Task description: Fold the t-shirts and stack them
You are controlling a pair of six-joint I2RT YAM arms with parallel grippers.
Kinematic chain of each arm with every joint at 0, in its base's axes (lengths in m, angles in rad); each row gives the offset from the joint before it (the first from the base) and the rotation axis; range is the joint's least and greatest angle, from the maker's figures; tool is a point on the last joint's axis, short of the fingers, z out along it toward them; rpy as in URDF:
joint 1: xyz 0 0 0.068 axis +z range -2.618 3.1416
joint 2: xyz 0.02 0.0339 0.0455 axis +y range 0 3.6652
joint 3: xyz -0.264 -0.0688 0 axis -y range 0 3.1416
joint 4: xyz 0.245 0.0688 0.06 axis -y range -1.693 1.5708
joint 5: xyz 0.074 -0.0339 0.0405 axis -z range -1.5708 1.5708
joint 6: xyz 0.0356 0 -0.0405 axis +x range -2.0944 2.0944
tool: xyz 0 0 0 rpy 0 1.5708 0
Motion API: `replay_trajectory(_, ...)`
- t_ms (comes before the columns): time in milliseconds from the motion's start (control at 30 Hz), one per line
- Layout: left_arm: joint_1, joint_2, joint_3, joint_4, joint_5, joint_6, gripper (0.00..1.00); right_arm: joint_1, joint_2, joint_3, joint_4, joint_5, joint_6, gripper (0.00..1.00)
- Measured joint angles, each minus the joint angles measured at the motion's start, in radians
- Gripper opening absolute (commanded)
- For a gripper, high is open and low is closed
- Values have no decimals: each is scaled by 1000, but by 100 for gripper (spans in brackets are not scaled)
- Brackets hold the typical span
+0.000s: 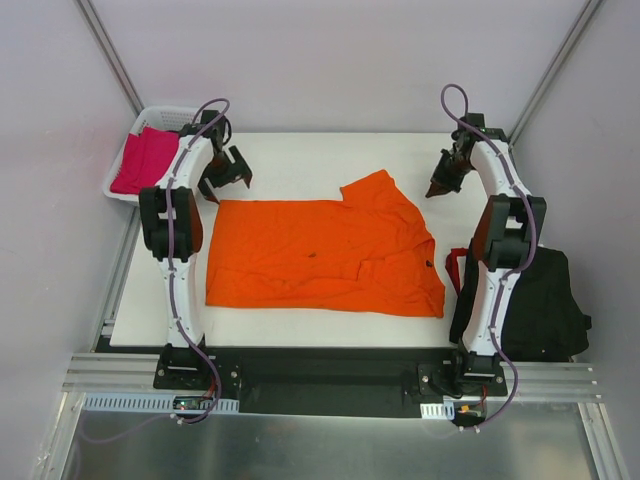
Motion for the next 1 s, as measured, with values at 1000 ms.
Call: replay_trajectory(1000, -55, 49, 26, -23, 112, 105, 94, 18, 24, -68, 22, -32, -16, 1)
